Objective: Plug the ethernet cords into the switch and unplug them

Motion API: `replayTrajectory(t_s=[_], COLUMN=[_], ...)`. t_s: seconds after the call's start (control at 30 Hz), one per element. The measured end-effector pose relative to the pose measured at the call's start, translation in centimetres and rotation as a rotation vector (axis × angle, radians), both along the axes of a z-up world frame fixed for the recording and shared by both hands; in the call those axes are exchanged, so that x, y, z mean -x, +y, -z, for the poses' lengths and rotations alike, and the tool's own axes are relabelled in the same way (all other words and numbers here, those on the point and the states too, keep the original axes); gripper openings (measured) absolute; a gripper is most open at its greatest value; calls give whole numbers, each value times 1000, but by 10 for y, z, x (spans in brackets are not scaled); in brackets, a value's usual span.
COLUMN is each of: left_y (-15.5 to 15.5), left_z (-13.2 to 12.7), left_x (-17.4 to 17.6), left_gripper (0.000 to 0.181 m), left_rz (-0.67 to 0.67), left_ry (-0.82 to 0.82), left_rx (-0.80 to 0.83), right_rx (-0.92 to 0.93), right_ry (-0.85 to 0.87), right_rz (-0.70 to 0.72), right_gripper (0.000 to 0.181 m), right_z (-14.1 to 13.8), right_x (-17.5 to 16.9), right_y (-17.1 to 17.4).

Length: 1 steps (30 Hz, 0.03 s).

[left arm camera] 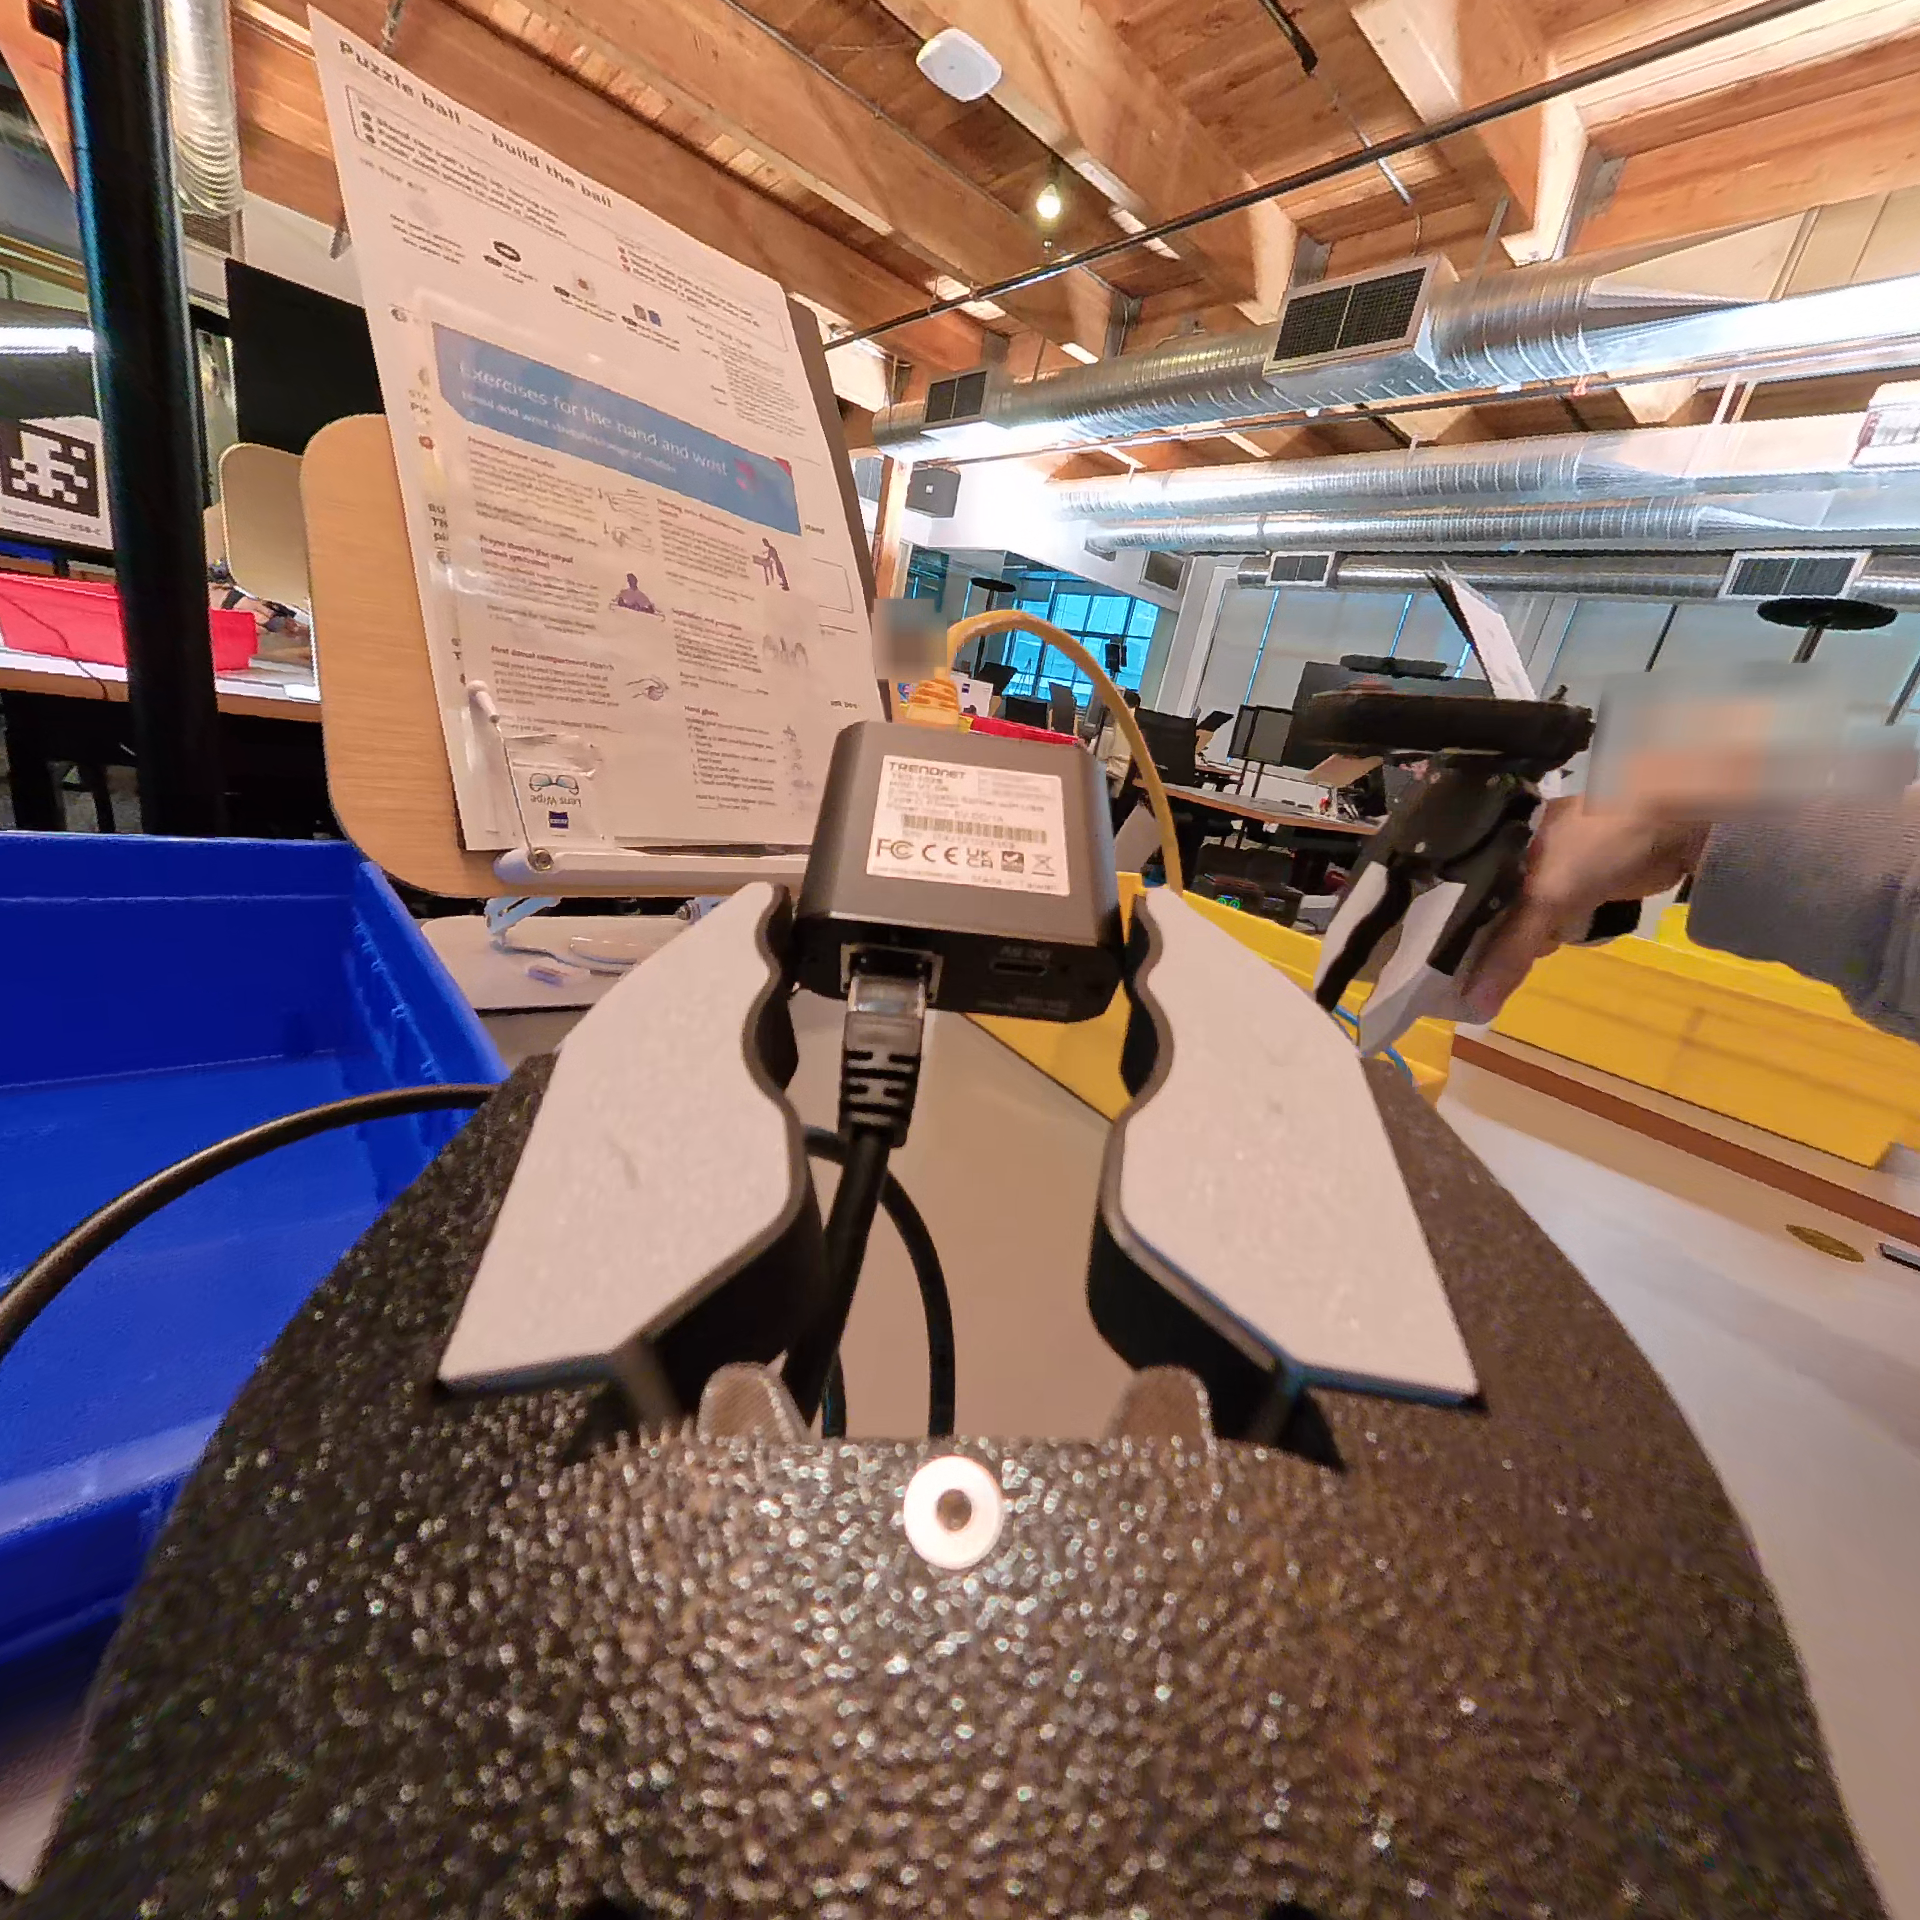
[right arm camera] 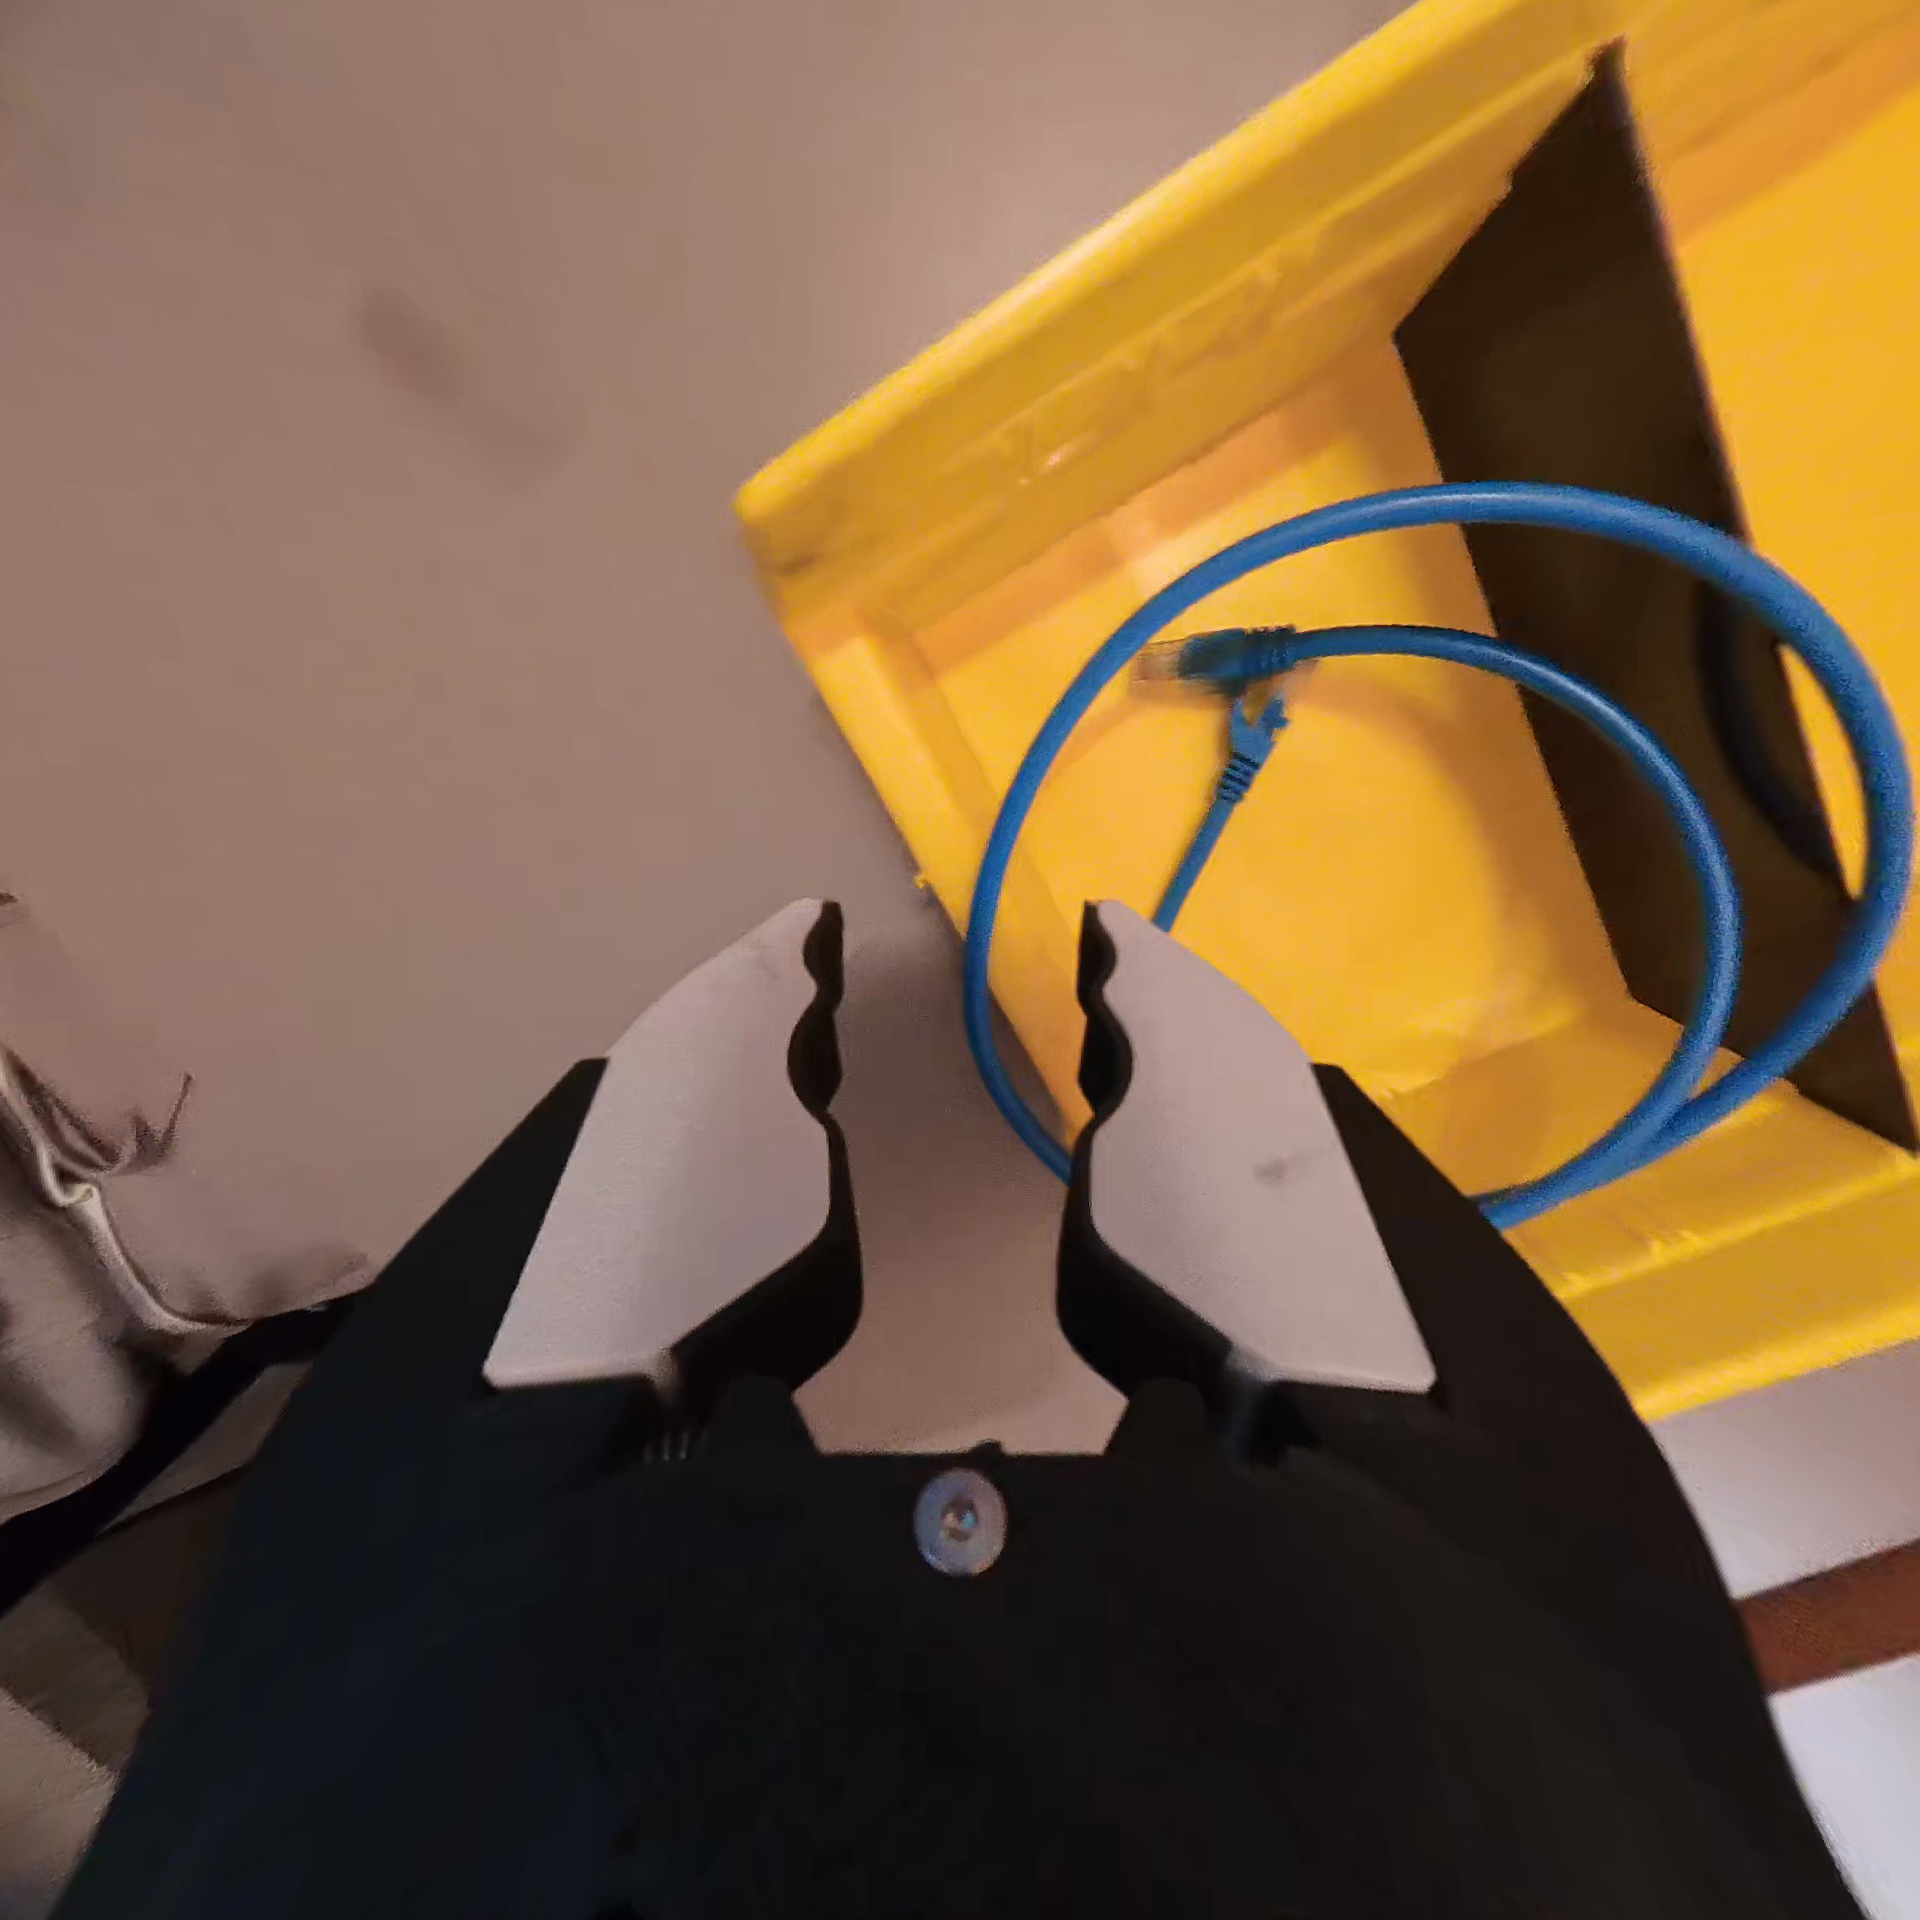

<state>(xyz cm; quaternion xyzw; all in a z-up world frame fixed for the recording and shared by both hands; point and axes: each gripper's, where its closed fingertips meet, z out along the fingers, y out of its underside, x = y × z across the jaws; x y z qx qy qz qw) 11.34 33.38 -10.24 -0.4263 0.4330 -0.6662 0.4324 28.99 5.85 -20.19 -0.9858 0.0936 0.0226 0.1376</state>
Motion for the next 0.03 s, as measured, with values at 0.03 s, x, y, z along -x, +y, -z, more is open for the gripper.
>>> replayTrajectory(t_s=[0.03], left_y=[-1], left_z=[0], left_x=[0], left_gripper=[60], left_rz=[5], left_ry=[1], left_rx=[1], right_rx=[12], right_ry=[-13], right_rz=[-3], right_gripper=[42], right_z=[4], right_x=[2], right_y=[-1])
